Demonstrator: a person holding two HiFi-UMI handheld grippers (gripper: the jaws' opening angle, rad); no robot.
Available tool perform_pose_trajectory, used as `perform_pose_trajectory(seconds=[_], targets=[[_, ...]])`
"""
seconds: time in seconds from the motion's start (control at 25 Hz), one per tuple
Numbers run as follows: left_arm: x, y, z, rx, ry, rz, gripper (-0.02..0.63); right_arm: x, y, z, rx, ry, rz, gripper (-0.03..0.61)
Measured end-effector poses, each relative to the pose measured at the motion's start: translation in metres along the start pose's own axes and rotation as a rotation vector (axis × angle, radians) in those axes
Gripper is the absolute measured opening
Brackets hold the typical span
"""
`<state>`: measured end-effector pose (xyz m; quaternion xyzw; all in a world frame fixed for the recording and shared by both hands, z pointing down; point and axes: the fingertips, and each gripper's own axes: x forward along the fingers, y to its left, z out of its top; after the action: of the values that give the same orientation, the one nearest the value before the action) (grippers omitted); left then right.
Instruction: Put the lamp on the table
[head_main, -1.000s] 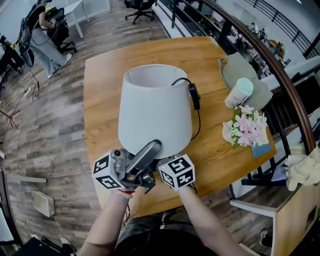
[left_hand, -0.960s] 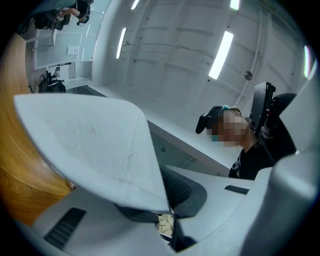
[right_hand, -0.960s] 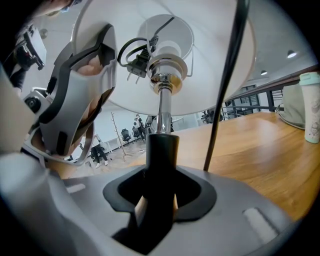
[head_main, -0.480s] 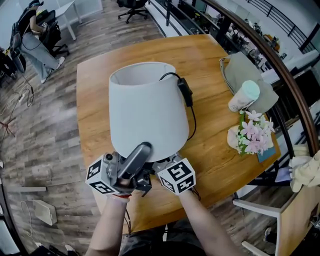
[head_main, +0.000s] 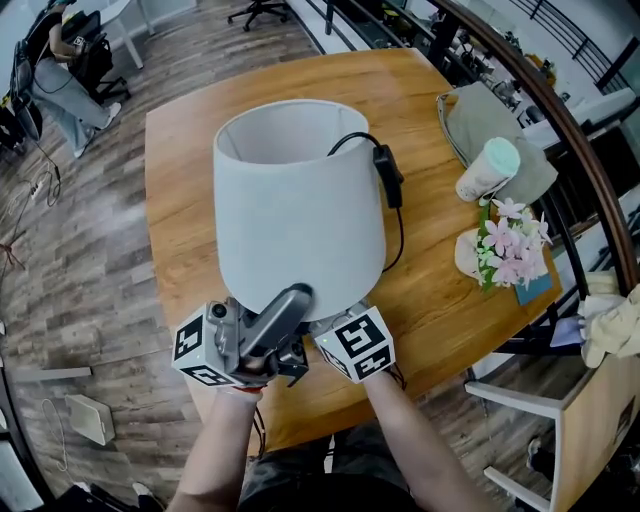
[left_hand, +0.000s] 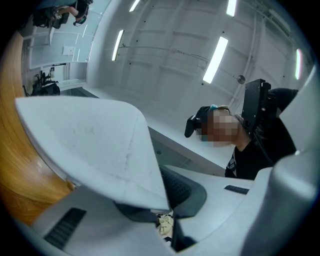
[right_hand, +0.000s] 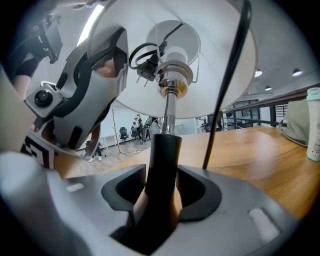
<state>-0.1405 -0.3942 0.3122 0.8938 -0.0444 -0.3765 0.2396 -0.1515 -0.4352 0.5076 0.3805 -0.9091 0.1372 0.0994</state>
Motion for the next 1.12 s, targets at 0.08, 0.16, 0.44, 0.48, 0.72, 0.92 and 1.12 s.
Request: perform_pose_trajectory(seconds=[0.08,0.16,0.44,0.48,0.72,0.92,1.12], targets=[[-0.002,-0.004,-0.004,0.002,0.002,0.001,0.008,-0.008,0.001,-0.003,0.007,0.005,-0.007,0.19],[-0.003,-0.008,-0.008,0.003,0.005,-0.004,0.005,-0.017,0.002,-0.003,0.006,0.004,-0.015,0.19],[-0.004,-0.023,-0.028,0.015,0.024,0.0,0.0,-0.05,0.005,-0.014,-0.016,0.032,-0.044,0.186],[-0.006,-0.026,-0.03,0.017,0.021,0.005,-0.002,-0.054,0.007,-0.015,-0.01,0.031,-0.047,0.186],[-0.014,-0.04,-0.044,0.044,0.002,0.047,-0.002,-0.082,0.023,-0.019,-0.008,0.018,-0.054,0.083],[-0.016,-0.05,-0.063,0.067,0.017,0.055,-0.002,-0.1,0.034,-0.006,-0.02,-0.018,-0.041,0.008],[-0.019,-0.056,-0.067,0.074,0.0,0.059,0.0,-0.112,0.036,0.006,-0.02,-0.037,-0.06,0.008]])
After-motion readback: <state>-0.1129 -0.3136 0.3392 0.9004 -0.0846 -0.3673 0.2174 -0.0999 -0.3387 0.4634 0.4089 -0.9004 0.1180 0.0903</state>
